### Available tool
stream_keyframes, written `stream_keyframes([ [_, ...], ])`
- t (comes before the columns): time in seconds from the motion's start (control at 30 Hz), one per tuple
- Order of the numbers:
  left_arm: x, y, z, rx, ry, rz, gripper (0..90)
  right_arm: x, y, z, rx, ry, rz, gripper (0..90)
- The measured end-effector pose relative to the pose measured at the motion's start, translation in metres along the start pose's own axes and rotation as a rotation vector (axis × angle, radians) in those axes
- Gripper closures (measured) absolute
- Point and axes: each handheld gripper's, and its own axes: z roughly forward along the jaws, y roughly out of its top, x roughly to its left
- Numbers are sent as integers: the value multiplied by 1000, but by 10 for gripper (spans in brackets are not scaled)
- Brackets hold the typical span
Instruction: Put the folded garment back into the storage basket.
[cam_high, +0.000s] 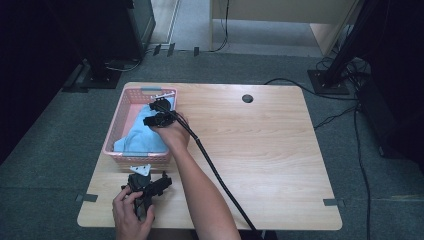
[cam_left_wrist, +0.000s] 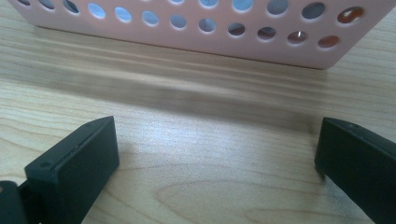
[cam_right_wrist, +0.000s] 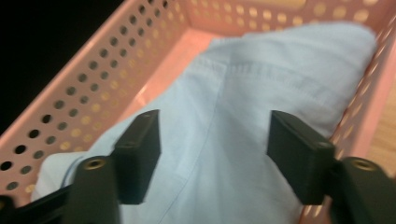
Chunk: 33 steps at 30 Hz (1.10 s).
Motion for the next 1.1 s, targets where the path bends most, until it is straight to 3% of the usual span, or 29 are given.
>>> stream_keyframes([
  [0.13,0,0,0,1,0,0,0,6,-1,-10,-27,-9,-80,187],
  [0.23,0,0,0,1,0,0,0,9,-5,-16,-24,19,-121,115],
  [0.43,0,0,0,1,0,1,0,5,-14,-27,-81,66,-89,48],
  [0.63,0,0,0,1,1,2,0,-4,-24,-31,-90,33,-89,0],
  [1.1,0,0,0,4,-1,3,0,-33,-41,-52,-124,31,-39,0],
])
